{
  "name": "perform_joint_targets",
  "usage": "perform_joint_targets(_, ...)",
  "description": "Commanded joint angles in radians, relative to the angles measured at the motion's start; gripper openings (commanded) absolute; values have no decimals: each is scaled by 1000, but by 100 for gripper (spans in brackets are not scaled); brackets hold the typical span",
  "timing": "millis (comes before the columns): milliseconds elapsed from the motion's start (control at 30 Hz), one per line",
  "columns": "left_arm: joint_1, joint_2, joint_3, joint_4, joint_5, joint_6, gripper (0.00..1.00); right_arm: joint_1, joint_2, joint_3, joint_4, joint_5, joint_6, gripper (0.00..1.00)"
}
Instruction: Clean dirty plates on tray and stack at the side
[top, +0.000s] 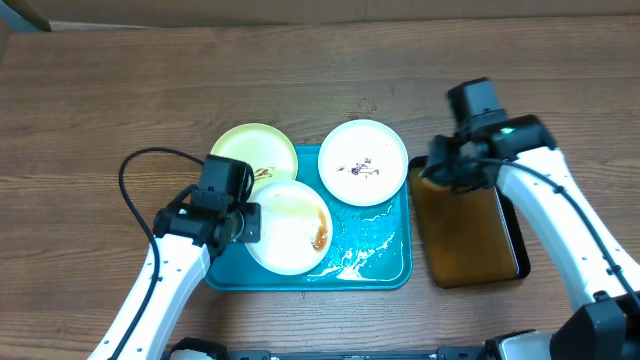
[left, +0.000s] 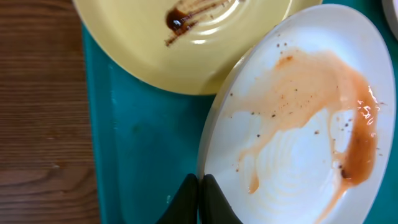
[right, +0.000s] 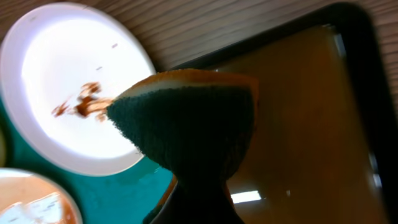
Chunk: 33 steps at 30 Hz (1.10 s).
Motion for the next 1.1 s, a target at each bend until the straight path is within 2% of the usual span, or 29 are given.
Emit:
perform_joint_targets(0, -27, -26, 96, -14, -130, 2, 4, -58, -2, -41, 3, 0, -76, 4)
perform_joint_targets(367, -292, -26, 148, -11, -470, 35, 4, -82, -2, -160, 87, -2, -94, 4)
perform_joint_targets(500, -407, -26, 148, -9, -639, 35, 4, -82, -2, -173, 92, -2, -95, 4)
perform_joint_targets(633, -484, -26, 148, 21, -734, 36, 4, -82, -2, -173, 98, -2, -94, 4)
perform_joint_targets(767, -509, -26, 148, 31, -696, 17, 4, -82, -2, -173, 93, -2, -94, 4)
perform_joint_targets(967, -459, -26, 148, -35, -483, -130, 7, -82, -2, -173, 92, -2, -95, 4)
perform_joint_targets(1000, -445, -26, 148, -44, -443, -152, 14, -82, -2, -173, 92, -2, -95, 4)
perform_joint_targets(1067, -415, -26, 148, -62, -350, -165, 36, -82, -2, -173, 92, -2, -94, 4)
